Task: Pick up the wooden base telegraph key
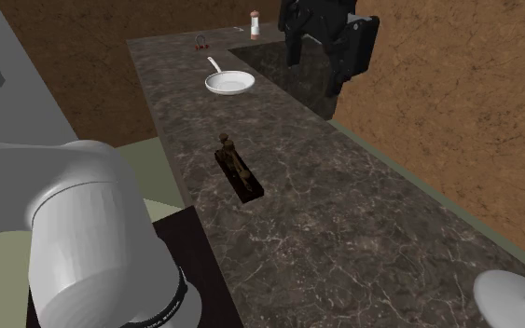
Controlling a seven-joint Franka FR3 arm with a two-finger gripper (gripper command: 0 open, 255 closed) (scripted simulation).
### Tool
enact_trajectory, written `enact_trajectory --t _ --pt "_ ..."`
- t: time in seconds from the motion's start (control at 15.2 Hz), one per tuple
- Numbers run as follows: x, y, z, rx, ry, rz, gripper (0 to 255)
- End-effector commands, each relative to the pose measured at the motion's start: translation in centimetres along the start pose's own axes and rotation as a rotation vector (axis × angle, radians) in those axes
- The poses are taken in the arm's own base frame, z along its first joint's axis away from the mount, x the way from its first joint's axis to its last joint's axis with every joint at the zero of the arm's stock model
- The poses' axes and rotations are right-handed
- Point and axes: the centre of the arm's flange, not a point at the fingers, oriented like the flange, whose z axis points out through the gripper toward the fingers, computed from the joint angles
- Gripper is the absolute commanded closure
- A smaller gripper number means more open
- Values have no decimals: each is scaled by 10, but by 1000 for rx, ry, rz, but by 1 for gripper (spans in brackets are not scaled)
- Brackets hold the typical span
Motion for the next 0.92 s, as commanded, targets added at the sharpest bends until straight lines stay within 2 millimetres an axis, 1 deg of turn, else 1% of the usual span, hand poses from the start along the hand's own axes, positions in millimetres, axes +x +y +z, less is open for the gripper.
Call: enact_trajectory --t 0.0,0.26,0.46,0.86 --pt "0 0 0 0 0 0 0" --pt "13 -27 44 2 -11 -185 0" --pt "18 -49 77 3 -19 -324 0" --pt "20 -94 142 6 -36 -602 0"
